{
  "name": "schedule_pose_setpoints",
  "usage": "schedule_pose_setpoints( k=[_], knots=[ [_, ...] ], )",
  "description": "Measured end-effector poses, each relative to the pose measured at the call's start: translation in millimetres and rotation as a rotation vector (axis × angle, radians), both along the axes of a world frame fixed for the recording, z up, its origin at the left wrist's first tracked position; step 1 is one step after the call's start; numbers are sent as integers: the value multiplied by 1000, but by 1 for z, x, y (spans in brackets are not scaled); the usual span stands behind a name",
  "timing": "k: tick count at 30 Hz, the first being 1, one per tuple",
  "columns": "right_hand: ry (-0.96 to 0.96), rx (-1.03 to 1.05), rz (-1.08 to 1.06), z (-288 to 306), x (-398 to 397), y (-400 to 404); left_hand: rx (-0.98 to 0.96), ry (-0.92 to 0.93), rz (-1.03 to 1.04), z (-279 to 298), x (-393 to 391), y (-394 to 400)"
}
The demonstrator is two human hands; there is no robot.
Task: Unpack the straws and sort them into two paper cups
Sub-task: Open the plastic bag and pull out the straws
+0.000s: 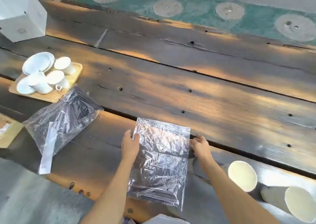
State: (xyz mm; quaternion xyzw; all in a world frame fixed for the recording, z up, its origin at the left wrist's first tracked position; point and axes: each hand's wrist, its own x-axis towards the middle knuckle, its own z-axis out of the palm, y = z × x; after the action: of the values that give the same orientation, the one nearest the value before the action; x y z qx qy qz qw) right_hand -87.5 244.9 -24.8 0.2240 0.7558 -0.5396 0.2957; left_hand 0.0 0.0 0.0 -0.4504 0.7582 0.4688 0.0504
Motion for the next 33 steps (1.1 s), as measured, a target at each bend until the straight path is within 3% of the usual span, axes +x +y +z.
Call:
schedule_pose_setpoints(
  k=[10, 16, 24, 33],
  knots=[
    [-92, 32, -47, 2, -23, -11, -32, -85, -56, -17, -38, -1],
    [26, -63, -38, 18, -21, -2, 72, 102, -91, -12, -30, -16],
    [176, -448, -75, 98, -1, 17, 180, 439, 25, 82, -21, 2],
    [342, -527, -54, 182, 67, 46, 253, 644, 5, 152, 46, 27]
  ],
)
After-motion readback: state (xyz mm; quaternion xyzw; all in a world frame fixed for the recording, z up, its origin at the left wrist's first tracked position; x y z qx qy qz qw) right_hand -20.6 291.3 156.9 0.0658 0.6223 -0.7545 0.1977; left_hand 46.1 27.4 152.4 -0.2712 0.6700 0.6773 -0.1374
